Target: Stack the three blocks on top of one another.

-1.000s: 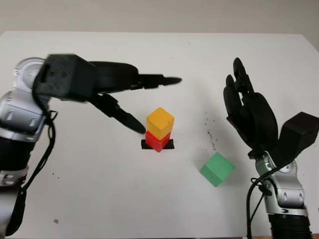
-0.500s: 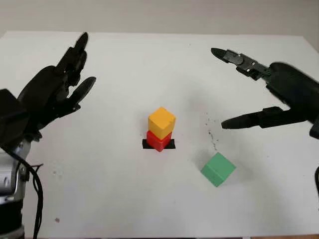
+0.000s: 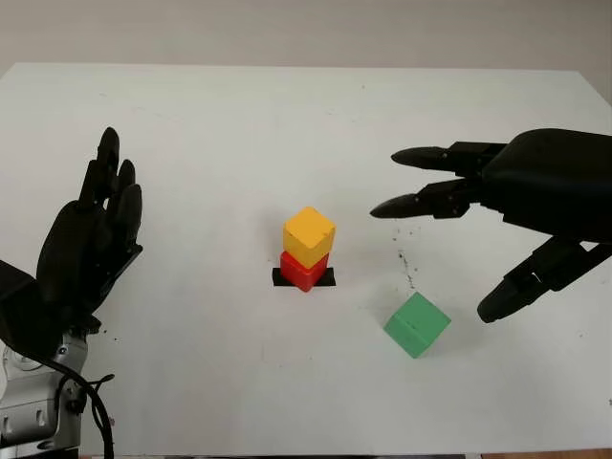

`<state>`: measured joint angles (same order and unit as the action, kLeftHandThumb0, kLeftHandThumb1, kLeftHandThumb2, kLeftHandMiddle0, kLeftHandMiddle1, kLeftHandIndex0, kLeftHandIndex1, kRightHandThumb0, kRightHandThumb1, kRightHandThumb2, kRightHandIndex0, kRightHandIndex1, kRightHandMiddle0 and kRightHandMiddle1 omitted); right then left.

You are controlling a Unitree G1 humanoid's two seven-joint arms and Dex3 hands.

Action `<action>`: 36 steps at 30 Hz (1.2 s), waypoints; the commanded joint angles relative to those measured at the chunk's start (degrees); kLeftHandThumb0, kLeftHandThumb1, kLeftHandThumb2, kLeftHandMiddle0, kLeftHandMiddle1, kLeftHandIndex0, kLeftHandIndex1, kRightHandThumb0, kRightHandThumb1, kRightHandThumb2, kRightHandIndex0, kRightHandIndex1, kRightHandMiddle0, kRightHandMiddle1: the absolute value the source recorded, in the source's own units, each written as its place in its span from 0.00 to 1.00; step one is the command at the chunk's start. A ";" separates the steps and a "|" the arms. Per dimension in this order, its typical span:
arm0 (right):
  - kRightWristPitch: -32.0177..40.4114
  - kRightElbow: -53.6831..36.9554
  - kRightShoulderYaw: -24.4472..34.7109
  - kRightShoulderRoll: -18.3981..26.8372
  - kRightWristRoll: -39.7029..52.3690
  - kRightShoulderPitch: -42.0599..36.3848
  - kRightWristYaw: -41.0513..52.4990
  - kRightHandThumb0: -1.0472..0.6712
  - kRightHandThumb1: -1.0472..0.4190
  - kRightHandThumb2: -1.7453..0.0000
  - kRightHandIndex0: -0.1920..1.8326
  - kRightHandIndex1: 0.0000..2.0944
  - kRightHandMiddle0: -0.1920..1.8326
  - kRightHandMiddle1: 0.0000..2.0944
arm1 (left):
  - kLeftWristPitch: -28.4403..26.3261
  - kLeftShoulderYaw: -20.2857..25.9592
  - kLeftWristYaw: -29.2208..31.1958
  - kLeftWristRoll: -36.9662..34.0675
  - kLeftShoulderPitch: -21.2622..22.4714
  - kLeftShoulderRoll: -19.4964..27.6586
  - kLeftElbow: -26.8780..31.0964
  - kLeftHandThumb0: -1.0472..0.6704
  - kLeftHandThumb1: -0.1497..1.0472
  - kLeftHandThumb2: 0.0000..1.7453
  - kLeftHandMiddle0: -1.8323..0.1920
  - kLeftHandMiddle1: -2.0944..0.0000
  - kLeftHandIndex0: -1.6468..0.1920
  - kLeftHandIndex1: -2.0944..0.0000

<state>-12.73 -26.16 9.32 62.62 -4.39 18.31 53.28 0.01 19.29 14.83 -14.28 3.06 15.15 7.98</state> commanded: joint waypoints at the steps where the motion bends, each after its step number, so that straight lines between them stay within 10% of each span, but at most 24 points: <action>1: -0.91 -1.21 1.10 0.15 -0.30 -2.18 -0.34 0.20 0.22 0.97 0.13 0.02 0.33 0.03 | 1.10 -0.29 -1.35 -0.45 -1.13 -1.56 1.61 0.18 1.00 0.32 1.00 0.99 1.00 1.00; 36: -17.78 10.44 -8.92 -10.52 -23.98 -12.39 -22.05 0.24 0.21 0.97 0.16 0.03 0.39 0.04 | -1.04 -3.21 -5.07 -0.31 -4.05 -3.63 5.84 0.22 1.00 0.32 0.99 0.98 1.00 1.00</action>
<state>-30.23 -15.89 0.46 52.32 -28.81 6.42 31.68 -1.00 15.99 10.04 -14.41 -0.36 11.62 12.66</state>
